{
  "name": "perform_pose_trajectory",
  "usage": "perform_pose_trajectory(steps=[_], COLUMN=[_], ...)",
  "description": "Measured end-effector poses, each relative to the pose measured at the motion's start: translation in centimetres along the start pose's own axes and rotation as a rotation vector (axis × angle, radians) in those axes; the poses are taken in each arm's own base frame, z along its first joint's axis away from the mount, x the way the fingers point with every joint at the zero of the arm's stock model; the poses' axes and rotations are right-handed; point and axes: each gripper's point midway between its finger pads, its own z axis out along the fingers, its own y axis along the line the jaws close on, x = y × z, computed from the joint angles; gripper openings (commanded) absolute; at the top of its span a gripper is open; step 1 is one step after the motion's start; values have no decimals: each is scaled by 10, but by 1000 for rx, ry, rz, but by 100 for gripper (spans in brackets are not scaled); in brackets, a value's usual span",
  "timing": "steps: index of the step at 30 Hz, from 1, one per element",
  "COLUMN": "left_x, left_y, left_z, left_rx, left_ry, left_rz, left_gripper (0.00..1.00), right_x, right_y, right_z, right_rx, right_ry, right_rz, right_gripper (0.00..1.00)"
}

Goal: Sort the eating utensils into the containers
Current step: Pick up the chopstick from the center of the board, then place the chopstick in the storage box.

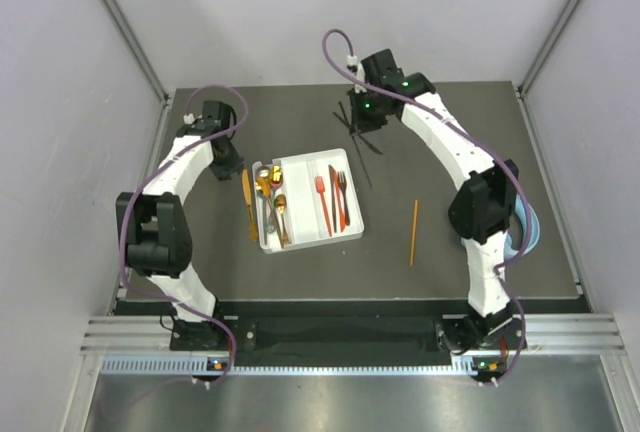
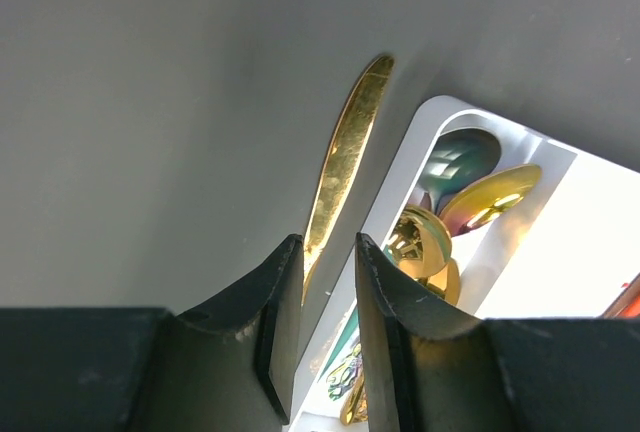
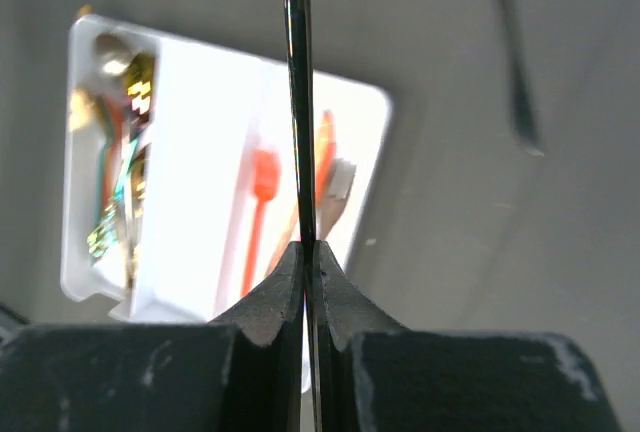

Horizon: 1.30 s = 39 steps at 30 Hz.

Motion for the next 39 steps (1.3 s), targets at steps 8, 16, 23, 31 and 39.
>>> perform_pose_trajectory(steps=[8,16,23,31,39], left_x=[4,11,19,21,21], left_y=[3,10,16,19,20], left_z=[0,5,8,8,8], left_rx=[-16,-41,-58,-68,-74], left_ry=[12,25,43,43,35], left_rz=[5,10,16,19,19], left_gripper=[32,32,32,32,32], right_x=[58,90,108,111,128], right_y=[85,138,136,138,127], right_z=[34,51,77,107,137], right_rx=[-174,-308,-302,-295,-237], right_ry=[156,219,250,251,284], right_rz=[-49,1,148,234,273], right_gripper=[0,0,0,0,0])
